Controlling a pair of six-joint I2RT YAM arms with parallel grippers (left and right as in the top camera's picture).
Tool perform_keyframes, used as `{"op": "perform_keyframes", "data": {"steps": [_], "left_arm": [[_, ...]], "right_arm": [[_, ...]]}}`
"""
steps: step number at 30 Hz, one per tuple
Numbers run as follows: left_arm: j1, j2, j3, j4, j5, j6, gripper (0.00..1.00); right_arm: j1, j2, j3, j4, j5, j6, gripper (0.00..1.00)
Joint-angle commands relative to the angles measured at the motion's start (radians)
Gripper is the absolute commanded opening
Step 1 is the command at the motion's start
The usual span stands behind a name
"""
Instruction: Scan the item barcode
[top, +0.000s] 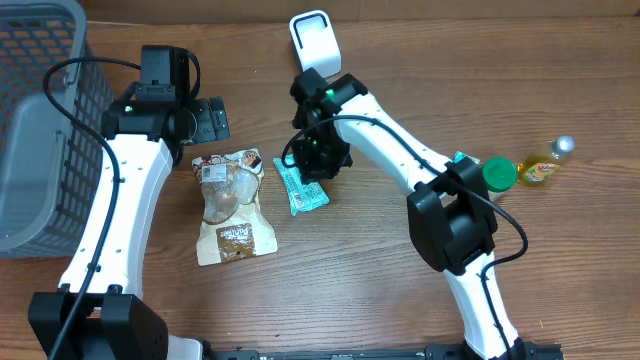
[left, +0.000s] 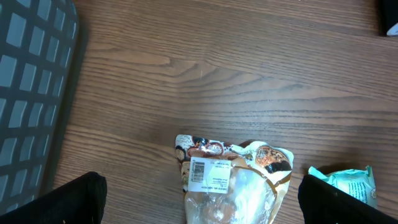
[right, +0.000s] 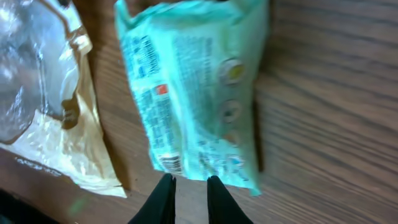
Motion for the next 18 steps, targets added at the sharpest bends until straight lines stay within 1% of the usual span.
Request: {"op": "perform_keyframes", "data": {"steps": [1,6,10,15,18], "left_arm": [[0.005,-0.008,0.007,0.002,-0.014,0.012,0.99],[0.005,-0.008,0.007,0.002,-0.014,0.012,0.99],[0.005,-0.008,0.007,0.002,-0.013,0.012,1.0],[0.005,-0.008,0.007,0.002,-0.014,0.012,1.0],[0.005,-0.008,0.007,0.002,-0.013,0.012,1.0]], "right_arm": [[0.019,-0.006,-0.003,-0.002,-0.016,-0.007,0.14],[0.036,-0.006,-0.006,-0.008,-0.015,-0.007,0.14],[0.046,-0.006,-0.041,0.017,-0.016,-0.006,0.14],[0.059,-0.006,-0.135,0.115,-0.031,-0.002,0.14],[0.068,-0.006,-0.225,0.204,-0.03,0.0,0.14]]}}
